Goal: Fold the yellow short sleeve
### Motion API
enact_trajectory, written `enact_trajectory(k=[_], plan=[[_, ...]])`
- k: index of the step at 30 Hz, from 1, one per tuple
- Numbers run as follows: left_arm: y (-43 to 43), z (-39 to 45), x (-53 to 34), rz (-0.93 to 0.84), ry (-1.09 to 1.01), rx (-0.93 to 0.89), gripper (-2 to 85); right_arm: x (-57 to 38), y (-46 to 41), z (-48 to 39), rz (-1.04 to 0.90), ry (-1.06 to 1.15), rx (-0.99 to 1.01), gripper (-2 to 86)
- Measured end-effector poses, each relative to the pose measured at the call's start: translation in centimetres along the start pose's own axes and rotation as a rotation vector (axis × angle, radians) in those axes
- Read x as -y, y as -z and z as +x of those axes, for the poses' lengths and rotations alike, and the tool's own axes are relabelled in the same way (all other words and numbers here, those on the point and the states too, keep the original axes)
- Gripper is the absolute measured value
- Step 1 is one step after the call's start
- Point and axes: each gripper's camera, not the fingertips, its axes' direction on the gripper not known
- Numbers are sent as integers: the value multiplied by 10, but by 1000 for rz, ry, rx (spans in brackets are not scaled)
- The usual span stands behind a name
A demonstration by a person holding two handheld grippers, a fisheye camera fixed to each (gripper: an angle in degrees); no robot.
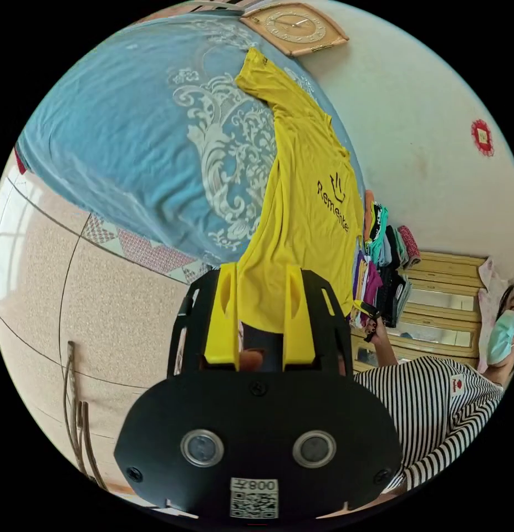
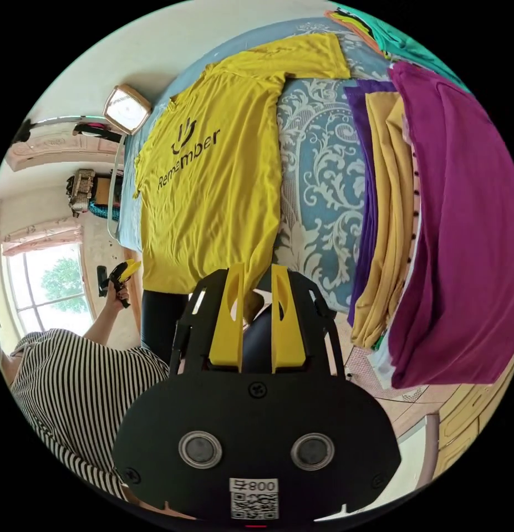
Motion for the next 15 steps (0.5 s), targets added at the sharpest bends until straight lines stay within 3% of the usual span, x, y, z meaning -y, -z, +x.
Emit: enact_trajectory(k=[7, 11, 15], plan=[[-26, -37, -18, -9, 26, -63, 119, -36, -14, 12, -16, -11, -58, 88], [-43, -52, -19, -16, 46, -146, 88, -37, -31, 19, -24, -33, -7, 79], [-45, -53, -22, -11, 22, -120, 32, -33, -44, 17, -41, -24, -95, 31]])
